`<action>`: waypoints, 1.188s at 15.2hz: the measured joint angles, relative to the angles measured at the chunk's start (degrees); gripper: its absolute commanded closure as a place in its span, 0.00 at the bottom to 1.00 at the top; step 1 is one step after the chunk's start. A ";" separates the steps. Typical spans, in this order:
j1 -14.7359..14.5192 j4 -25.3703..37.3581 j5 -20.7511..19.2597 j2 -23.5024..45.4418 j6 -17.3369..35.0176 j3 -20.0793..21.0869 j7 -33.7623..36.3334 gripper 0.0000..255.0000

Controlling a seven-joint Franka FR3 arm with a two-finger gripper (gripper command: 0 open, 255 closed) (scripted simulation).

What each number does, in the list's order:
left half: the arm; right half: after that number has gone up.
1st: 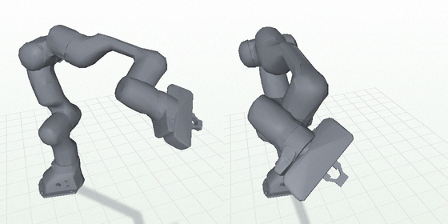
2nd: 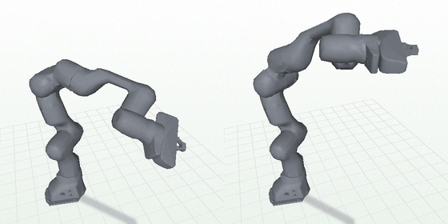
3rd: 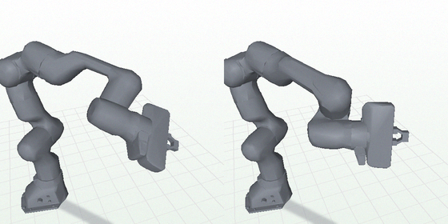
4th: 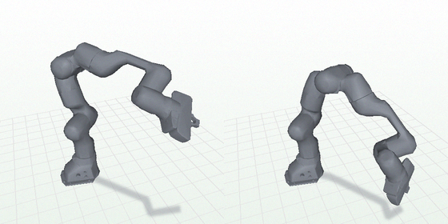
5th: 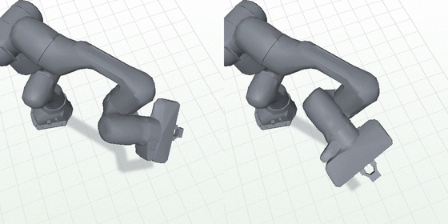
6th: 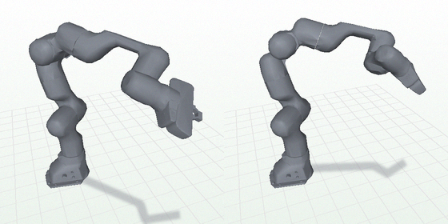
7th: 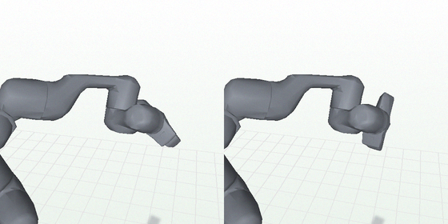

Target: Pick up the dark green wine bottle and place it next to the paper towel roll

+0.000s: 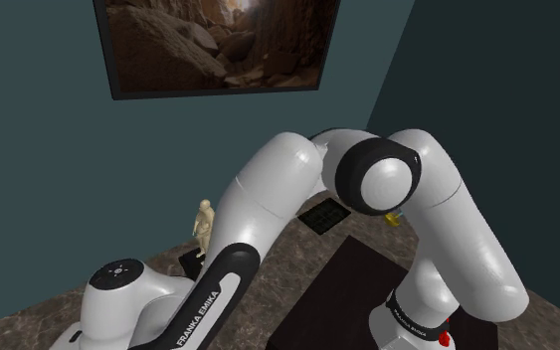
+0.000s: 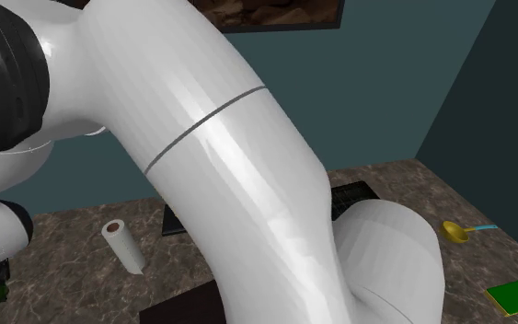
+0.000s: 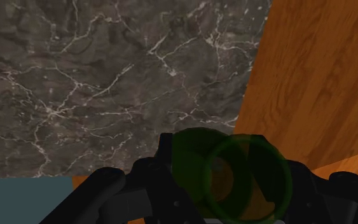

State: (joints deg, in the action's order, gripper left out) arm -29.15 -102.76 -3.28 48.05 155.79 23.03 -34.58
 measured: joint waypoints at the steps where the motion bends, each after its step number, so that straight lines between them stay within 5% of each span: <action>1: -0.26 0.30 -0.12 0.67 0.40 -0.21 0.03 1.00; 18: -2.68 7.15 -1.59 12.77 5.59 -2.91 -1.37 1.00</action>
State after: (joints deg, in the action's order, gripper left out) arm -31.83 -95.61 -4.87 60.83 161.38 20.12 -35.96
